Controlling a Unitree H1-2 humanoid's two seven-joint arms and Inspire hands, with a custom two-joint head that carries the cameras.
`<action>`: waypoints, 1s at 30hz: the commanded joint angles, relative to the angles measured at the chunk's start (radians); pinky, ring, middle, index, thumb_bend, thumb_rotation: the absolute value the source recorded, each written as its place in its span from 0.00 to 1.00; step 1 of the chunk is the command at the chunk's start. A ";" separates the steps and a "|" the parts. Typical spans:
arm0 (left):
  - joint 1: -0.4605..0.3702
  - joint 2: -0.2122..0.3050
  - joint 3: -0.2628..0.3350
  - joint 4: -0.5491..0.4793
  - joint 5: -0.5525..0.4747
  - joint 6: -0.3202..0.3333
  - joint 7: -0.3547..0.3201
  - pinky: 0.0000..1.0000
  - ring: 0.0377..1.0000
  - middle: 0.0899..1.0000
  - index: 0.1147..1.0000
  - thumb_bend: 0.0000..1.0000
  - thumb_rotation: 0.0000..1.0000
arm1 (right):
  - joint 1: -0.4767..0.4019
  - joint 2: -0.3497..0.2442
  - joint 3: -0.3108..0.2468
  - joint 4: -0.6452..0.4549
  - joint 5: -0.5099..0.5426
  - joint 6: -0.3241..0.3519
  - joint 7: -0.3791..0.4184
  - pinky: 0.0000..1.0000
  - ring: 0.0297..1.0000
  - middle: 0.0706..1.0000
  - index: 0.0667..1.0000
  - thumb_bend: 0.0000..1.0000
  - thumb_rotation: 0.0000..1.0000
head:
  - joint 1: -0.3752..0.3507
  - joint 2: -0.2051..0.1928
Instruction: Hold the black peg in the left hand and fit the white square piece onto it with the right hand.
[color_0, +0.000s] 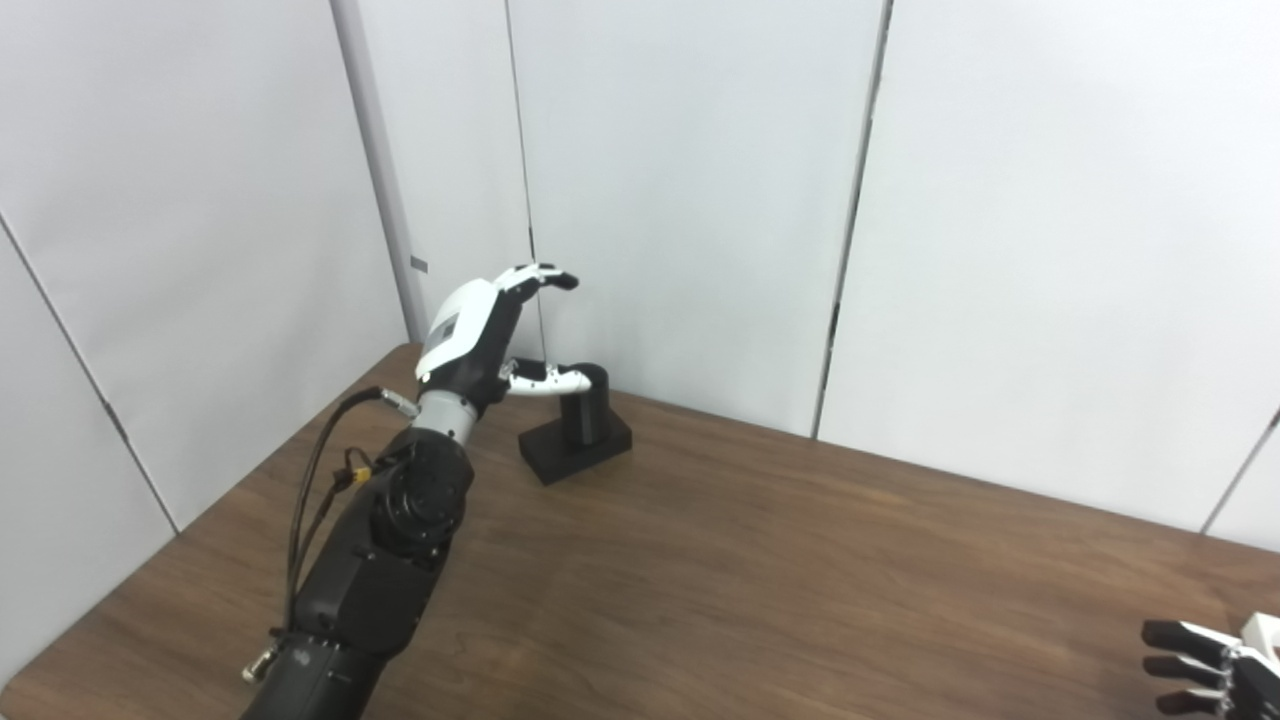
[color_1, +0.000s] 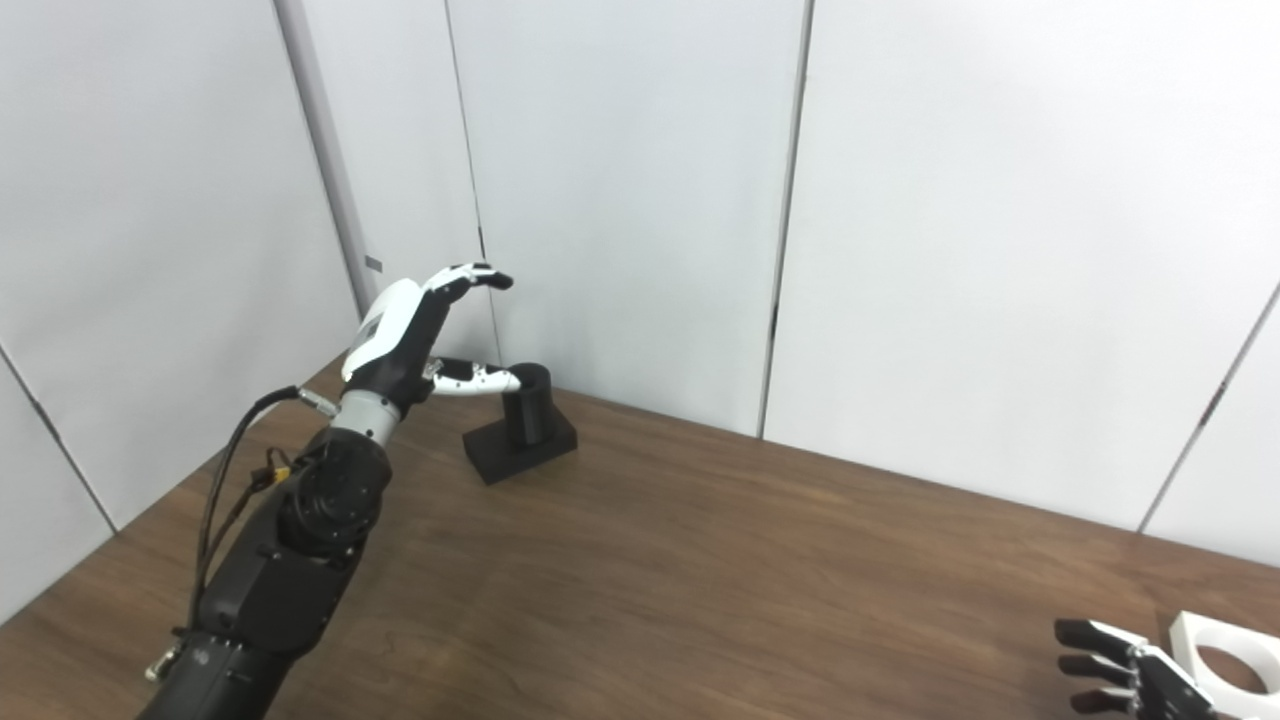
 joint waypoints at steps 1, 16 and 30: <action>-0.068 0.043 -0.004 -0.008 0.028 0.029 0.005 0.99 1.00 0.96 0.81 0.98 0.27 | -0.029 -0.004 -0.007 -0.031 0.005 -0.015 -0.007 0.51 0.64 0.68 0.64 0.53 0.00 | -0.004 -0.003; -0.104 0.070 -0.108 0.080 0.113 0.206 -0.001 0.97 1.00 1.00 0.87 1.00 0.44 | -0.032 -0.003 -0.008 -0.045 0.010 -0.006 -0.004 0.50 0.62 0.67 0.64 0.52 0.00 | -0.009 0.001; -0.134 0.054 -0.207 0.187 0.154 0.251 0.002 0.97 1.00 1.00 0.86 1.00 0.56 | -0.030 0.005 -0.003 -0.079 -0.001 0.029 -0.005 0.48 0.60 0.67 0.63 0.51 0.00 | -0.019 0.003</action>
